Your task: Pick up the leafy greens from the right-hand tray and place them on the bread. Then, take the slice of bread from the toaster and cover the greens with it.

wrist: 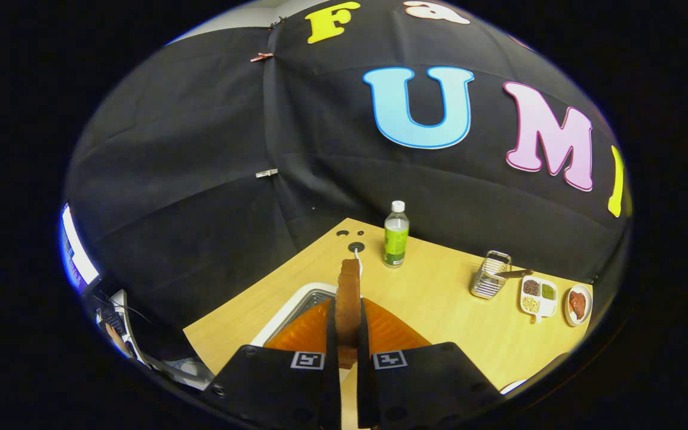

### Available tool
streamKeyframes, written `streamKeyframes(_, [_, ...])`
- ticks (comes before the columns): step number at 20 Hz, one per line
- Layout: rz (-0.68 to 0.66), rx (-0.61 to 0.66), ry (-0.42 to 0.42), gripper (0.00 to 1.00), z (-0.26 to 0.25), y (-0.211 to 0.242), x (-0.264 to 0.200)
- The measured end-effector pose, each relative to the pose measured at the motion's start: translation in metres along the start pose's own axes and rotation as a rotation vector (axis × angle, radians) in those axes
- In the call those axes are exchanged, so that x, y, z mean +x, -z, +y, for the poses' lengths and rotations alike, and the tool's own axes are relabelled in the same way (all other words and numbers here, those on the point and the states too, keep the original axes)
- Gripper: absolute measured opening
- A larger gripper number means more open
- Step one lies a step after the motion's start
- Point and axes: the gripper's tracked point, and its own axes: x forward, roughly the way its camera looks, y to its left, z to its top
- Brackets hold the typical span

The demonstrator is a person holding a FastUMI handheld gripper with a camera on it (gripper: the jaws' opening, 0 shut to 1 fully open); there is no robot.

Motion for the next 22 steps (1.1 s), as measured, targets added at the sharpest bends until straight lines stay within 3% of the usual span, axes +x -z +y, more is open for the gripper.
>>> streamKeyframes(10, [0.072, 0.182, 0.128, 0.15, -0.103, 0.067, -0.046])
streamKeyframes(22, [0.174, 0.413, 0.127, 0.15, -0.124, 0.176, -0.059])
